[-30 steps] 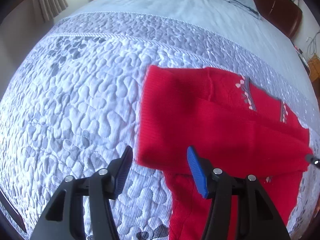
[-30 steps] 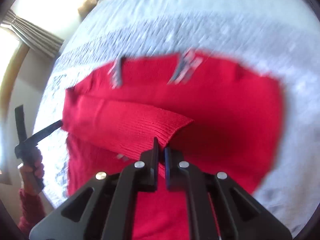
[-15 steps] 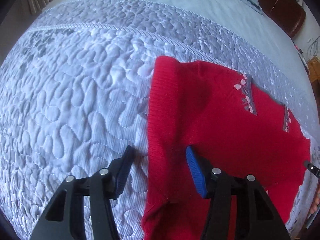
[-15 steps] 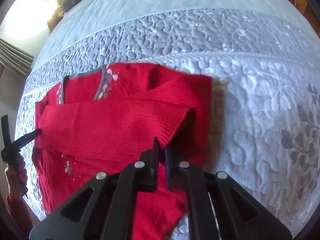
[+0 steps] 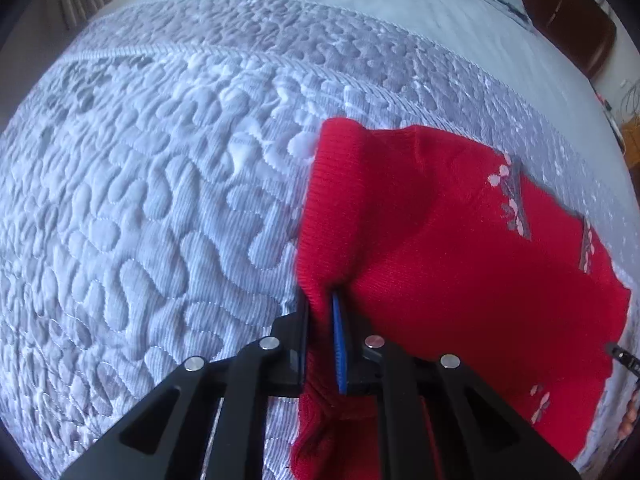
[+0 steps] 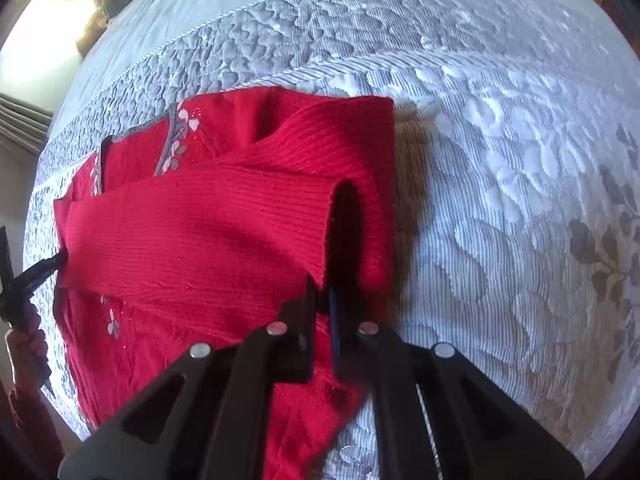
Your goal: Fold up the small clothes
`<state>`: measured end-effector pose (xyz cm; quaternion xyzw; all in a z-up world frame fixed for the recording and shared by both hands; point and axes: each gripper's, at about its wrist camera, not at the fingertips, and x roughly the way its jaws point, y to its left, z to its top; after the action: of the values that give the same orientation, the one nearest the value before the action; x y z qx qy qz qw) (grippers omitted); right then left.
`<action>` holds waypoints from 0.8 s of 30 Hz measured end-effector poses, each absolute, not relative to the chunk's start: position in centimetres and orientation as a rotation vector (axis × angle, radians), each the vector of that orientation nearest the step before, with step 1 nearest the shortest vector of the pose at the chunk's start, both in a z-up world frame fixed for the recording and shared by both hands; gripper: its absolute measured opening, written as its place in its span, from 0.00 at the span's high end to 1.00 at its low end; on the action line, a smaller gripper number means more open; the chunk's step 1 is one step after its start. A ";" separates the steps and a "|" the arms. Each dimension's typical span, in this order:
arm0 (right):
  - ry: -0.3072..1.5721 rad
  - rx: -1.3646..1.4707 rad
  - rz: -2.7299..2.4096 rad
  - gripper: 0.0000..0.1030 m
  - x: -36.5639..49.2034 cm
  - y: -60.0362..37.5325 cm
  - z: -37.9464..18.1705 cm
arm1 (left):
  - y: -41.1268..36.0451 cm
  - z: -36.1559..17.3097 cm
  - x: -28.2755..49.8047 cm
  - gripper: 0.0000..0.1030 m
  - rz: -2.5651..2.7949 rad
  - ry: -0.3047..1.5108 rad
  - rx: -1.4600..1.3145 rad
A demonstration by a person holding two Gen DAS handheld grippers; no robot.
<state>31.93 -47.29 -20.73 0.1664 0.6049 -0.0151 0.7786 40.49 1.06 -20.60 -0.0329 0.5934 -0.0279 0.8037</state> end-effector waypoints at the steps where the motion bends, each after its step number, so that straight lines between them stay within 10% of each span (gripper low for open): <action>1: 1.298 0.364 -0.031 0.91 31.8 -47.1 -20.4 | 0.6 -20.2 40.4 0.79 -0.059 1.265 -0.039; 3: 1.287 0.372 -0.022 0.69 30.9 -47.0 -19.7 | 0.7 -19.0 39.5 0.69 -0.073 1.256 -0.026; 5: 1.259 0.354 0.013 0.69 28.3 -46.4 -18.4 | 1.5 -17.8 37.8 0.51 -0.106 1.268 -0.051; 24: 1.404 0.377 0.256 0.58 -2.8 -38.4 -20.6 | 9.3 -17.9 7.9 0.44 -0.321 1.408 -0.132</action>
<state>-2.84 -38.45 -20.62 0.1721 0.6401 0.1166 0.7397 7.87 9.27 -17.92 -0.0606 0.6439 -0.1470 0.7484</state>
